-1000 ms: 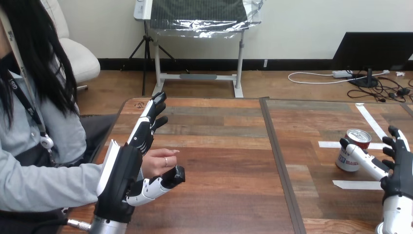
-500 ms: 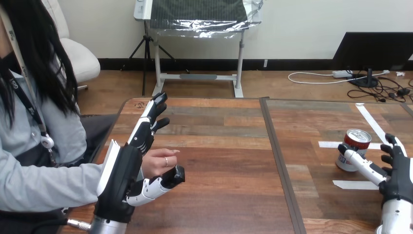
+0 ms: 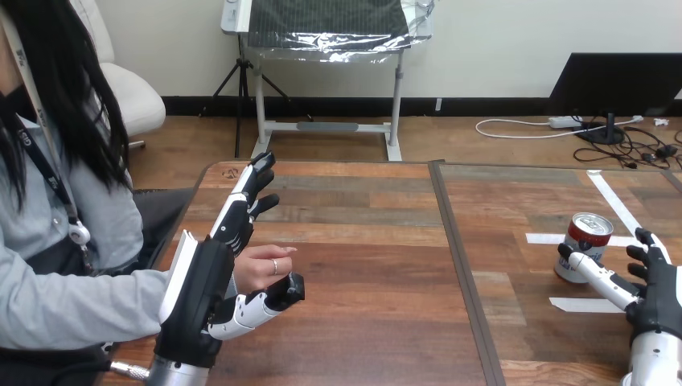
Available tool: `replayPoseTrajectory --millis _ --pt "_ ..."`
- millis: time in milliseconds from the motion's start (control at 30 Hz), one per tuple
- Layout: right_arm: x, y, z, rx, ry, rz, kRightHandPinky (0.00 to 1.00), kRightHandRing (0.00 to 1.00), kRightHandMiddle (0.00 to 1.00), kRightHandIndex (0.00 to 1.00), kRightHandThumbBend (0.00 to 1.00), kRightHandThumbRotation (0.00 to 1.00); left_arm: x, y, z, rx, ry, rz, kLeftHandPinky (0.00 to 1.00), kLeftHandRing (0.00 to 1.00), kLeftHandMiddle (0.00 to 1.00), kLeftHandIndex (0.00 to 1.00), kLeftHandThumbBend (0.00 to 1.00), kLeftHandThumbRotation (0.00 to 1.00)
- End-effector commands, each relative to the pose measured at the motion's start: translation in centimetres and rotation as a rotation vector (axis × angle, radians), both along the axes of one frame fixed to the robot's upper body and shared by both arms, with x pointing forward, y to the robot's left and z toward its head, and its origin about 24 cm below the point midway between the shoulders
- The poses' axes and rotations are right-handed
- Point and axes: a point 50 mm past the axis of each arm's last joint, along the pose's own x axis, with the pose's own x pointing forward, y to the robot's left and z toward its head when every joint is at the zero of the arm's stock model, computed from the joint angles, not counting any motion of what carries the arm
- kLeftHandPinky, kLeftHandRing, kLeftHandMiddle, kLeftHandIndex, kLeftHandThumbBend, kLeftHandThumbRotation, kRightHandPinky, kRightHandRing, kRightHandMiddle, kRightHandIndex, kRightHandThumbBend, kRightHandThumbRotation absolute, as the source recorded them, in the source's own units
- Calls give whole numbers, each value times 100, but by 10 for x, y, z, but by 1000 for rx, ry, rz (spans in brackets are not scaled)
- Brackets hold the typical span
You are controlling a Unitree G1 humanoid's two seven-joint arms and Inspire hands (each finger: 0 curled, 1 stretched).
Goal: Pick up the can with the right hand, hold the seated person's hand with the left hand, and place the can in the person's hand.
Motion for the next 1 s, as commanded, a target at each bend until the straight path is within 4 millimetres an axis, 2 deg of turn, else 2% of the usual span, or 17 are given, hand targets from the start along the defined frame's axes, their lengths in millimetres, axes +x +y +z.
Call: replayPoseTrajectory --millis 0,467,967 --pt "27 7 24 -9 -77 36 80 87 88 92 100 46 12 1 17 4 -84 -6 88 96 98 94 100 74" --pt "30 8 26 -11 -72 49 83 88 88 93 99 43 12 0 16 -9 -73 -14 89 96 99 94 100 72" --pt "35 9 30 -20 -71 61 85 88 88 93 100 46 11 0 16 -18 -73 -23 91 97 99 94 100 71"
